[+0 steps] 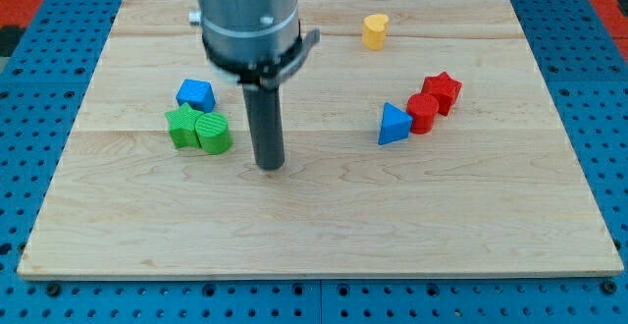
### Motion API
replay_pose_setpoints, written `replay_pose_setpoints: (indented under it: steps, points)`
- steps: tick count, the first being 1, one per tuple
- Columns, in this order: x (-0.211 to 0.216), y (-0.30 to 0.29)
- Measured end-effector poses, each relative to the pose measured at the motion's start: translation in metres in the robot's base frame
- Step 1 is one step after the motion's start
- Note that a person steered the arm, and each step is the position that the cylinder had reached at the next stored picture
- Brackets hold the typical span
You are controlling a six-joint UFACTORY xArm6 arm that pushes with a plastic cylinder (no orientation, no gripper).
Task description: Move arm between green blocks
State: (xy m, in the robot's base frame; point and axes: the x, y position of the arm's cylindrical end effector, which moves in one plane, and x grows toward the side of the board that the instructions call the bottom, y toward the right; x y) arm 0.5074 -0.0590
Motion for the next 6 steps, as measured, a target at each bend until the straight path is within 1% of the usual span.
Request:
replay_pose_setpoints:
  steps: [1, 2, 3, 4, 5, 6]
  points:
    - [0.032, -0.085]
    - [0.029, -0.169]
    - [0.011, -0.186]
    - [-0.012, -0.143]
    - [-0.041, -0.085]
    - [-0.079, -0.049]
